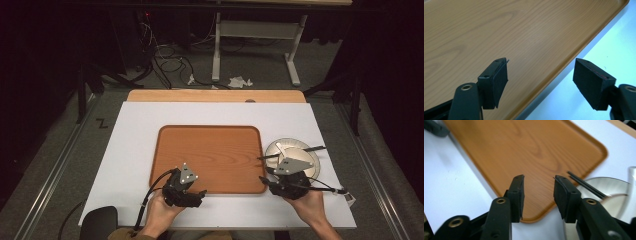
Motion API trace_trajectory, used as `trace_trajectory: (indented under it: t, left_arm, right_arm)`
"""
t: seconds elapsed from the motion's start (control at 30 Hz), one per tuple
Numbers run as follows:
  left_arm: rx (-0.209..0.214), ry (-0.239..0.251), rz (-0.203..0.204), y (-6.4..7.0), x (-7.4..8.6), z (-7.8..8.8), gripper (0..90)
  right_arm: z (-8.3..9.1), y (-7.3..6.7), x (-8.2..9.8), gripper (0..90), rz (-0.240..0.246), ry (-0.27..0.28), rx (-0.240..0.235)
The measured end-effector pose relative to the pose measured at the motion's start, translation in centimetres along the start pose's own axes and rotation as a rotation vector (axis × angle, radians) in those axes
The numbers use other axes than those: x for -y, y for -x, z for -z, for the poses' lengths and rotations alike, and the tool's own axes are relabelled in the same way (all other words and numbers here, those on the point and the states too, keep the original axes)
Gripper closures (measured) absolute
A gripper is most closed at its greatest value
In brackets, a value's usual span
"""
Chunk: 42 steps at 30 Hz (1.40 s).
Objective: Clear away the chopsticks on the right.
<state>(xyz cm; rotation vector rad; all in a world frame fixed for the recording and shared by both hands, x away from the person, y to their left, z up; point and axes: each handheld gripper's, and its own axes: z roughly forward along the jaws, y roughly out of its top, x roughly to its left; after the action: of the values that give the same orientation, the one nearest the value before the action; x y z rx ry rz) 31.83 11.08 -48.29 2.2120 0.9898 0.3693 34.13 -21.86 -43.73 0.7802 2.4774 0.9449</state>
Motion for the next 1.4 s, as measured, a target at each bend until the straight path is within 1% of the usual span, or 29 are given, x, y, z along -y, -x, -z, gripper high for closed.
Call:
trace_trajectory:
  t: [0.17,0.37,0.43,0.47,0.6,0.67,0.77,0.87,0.9,0.93,0.97,1.0,1.03,1.07,1.13,1.17,1.23,1.27,1.4]
  left_arm:
    - [-0.005,-0.003,0.001,-0.1,0.0,-0.1,28.0]
    - [-0.011,-0.002,0.002,0.0,0.0,0.0,28.0]
    - [-0.014,0.003,0.004,0.0,0.1,0.1,28.0]
    - [-0.016,0.005,0.005,0.0,0.1,0.1,28.0]
    - [-0.023,0.010,0.015,-0.1,0.3,0.3,28.0]
    - [-0.026,0.009,0.020,-0.1,0.5,0.5,28.0]
    - [-0.035,0.011,0.031,-0.2,0.7,0.7,28.0]
    - [-0.045,0.012,0.044,-0.3,1.0,1.0,28.0]
    - [-0.048,0.014,0.047,-0.3,1.1,1.0,28.0]
    - [-0.048,0.014,0.047,-0.3,1.1,1.0,28.0]
    - [-0.056,0.014,0.057,-0.3,1.3,1.2,28.0]
    - [-0.056,0.014,0.057,-0.3,1.3,1.2,28.0]
    - [-0.059,0.013,0.061,-0.4,1.4,1.3,28.0]
    - [-0.065,0.011,0.066,-0.4,1.6,1.4,28.0]
    - [-0.069,0.012,0.073,-0.4,1.7,1.5,28.0]
    - [-0.073,0.011,0.077,-0.4,1.8,1.6,28.0]
    - [-0.080,0.012,0.086,-0.4,2.0,1.7,28.0]
    - [-0.081,0.010,0.088,-0.5,2.1,1.8,28.0]
    - [-0.094,0.010,0.099,-0.5,2.3,2.0,28.1]
  right_arm:
    - [1.6,2.2,0.6,65.2,-0.068,0.041,0.031]
    - [2.8,3.9,0.9,66.2,-0.091,0.060,0.077]
    - [3.3,4.6,1.0,66.8,-0.114,0.073,0.086]
    - [3.6,5.0,1.1,67.1,-0.112,0.079,0.097]
    - [4.5,7.1,1.7,69.4,-0.163,0.094,0.137]
    - [4.7,8.2,2.1,70.2,-0.180,0.098,0.157]
    - [4.9,9.8,2.6,70.9,-0.215,0.092,0.182]
    - [5.0,11.5,3.2,71.4,-0.252,0.097,0.183]
    - [5.0,12.1,3.4,71.5,-0.272,0.094,0.193]
    - [5.0,12.1,3.4,71.5,-0.272,0.094,0.193]
    - [5.0,13.1,3.8,71.5,-0.288,0.085,0.205]
    - [5.0,13.1,3.8,71.5,-0.288,0.085,0.205]
    - [4.9,13.6,4.0,71.5,-0.302,0.080,0.202]
    - [4.6,14.6,4.6,71.3,-0.328,0.064,0.212]
    - [4.3,15.3,5.0,71.1,-0.342,0.049,0.215]
    - [4.1,15.7,5.2,70.8,-0.345,0.033,0.220]
    - [3.4,16.4,5.5,69.9,-0.337,-0.018,0.251]
    - [3.0,16.7,5.5,69.5,-0.338,-0.037,0.257]
    - [1.5,17.3,5.6,69.3,-0.331,-0.087,0.257]
